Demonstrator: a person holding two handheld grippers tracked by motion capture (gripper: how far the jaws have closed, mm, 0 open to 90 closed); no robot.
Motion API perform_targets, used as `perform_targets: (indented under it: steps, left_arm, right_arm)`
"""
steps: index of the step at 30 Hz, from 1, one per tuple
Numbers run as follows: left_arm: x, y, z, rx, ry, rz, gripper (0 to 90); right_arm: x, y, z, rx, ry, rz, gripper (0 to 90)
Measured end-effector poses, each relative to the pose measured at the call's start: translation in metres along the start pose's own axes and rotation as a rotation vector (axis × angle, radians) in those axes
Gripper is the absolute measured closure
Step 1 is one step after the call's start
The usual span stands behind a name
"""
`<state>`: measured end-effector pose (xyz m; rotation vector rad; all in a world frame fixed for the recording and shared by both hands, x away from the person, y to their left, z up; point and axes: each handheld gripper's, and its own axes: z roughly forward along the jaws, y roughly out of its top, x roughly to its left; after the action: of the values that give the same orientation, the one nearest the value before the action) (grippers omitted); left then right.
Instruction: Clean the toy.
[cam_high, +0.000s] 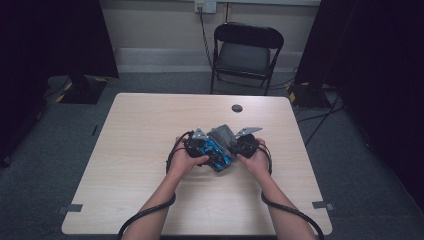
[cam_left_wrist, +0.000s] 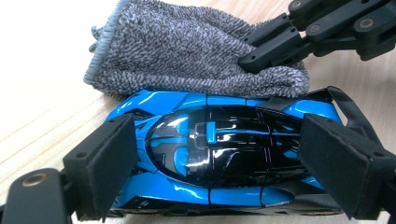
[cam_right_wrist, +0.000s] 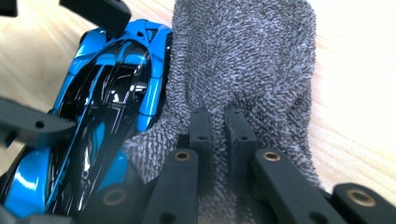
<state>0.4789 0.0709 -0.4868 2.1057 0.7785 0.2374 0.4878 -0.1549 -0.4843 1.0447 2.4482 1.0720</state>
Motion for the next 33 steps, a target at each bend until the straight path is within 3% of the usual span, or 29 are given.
perform_targets:
  steps: [8, 33]
  left_arm:
    - [0.0, 0.0, 0.0, 0.003, -0.001, -0.001, 11.9]
    - [0.0, 0.0, 0.0, 0.002, -0.001, -0.001, 11.9]
  right_arm:
    - [-0.003, -0.007, -0.007, -0.004, 0.028, -0.02, 83.4]
    - [-0.006, -0.026, -0.027, -0.006, 0.053, -0.05, 83.3]
